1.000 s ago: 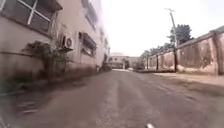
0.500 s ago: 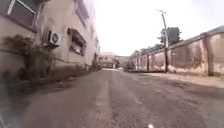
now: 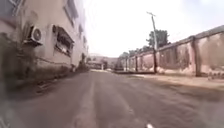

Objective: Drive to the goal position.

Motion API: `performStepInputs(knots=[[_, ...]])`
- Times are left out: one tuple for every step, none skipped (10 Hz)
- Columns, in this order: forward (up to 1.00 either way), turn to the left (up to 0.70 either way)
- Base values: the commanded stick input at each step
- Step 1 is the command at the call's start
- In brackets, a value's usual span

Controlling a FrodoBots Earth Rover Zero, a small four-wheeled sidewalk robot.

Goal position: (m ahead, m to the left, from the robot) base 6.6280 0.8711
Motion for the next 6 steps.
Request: performStepInputs(knots=[[0.7, 0.01], [0.7, 0.01], [0.7, 0.01], [0.7, 0.01], [0.7, 0.01], [0.7, 0.01]])
